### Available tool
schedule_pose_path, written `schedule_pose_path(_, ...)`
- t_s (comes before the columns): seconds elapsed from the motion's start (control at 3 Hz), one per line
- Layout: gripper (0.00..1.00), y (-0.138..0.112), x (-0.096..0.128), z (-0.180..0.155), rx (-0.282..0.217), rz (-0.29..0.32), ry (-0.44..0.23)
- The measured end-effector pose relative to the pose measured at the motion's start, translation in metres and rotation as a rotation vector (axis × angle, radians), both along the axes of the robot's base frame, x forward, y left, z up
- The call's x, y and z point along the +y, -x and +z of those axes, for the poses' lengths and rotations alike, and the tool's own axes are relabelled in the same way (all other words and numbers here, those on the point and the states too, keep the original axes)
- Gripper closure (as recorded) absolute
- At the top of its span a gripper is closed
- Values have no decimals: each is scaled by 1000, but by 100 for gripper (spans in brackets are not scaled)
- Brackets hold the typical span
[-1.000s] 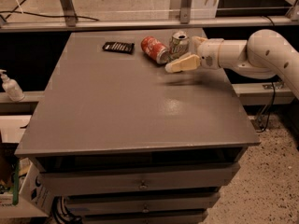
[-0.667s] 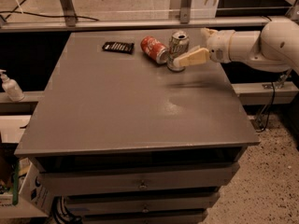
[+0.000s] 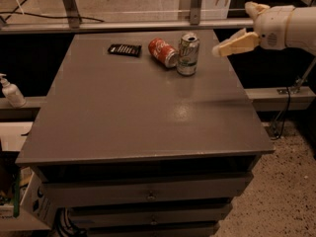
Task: Move 7up can near coke can
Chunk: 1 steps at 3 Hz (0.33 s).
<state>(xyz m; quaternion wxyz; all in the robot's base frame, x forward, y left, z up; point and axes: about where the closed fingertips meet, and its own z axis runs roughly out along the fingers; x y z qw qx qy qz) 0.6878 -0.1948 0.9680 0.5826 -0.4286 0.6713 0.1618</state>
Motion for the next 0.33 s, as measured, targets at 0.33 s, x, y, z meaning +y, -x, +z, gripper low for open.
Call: schedule_pose_path(0.33,0,2,-4,2,-4,-6,2)
